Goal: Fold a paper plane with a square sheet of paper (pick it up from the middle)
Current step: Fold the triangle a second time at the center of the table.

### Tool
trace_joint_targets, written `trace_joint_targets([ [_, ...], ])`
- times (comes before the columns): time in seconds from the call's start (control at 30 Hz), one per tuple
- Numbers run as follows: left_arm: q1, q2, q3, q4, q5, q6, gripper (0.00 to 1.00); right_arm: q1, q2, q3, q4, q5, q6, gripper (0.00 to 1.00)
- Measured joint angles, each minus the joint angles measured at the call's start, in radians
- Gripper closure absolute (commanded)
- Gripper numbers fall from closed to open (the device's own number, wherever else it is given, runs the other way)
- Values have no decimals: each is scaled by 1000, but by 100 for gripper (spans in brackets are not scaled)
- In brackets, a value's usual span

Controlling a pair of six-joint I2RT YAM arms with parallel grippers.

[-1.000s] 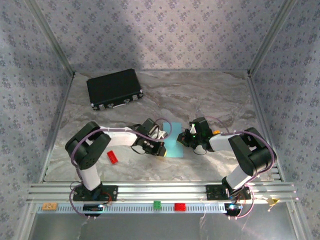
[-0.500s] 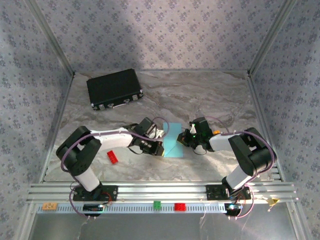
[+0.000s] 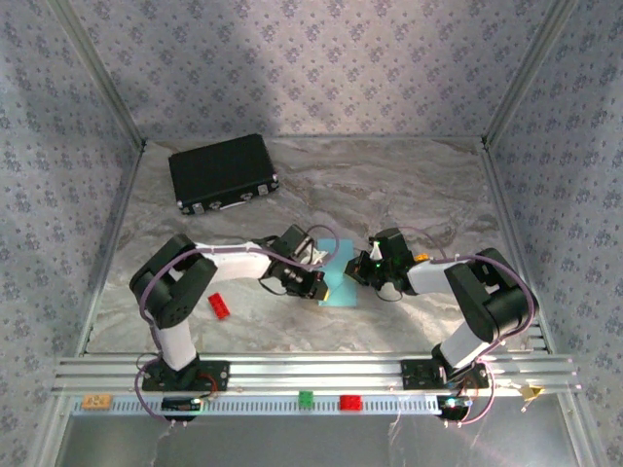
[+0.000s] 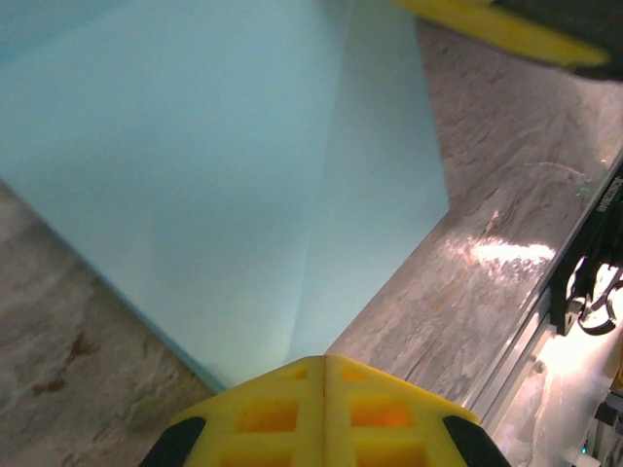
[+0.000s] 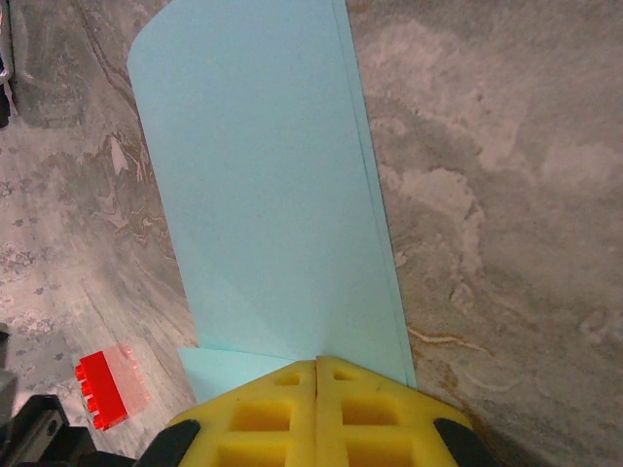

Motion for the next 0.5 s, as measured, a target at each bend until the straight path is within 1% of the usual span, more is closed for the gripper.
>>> trace_joint_targets([
  [0.17, 3, -2, -48, 5, 3, 0, 99, 0, 0, 0, 0, 0, 0, 100],
  [0.33, 2, -14, -61, 15, -8, -1, 100, 0, 0, 0, 0, 0, 0, 100],
  [0.5, 1, -54, -84, -11, -27, -1, 100, 0, 0, 0, -1, 0, 0, 100],
])
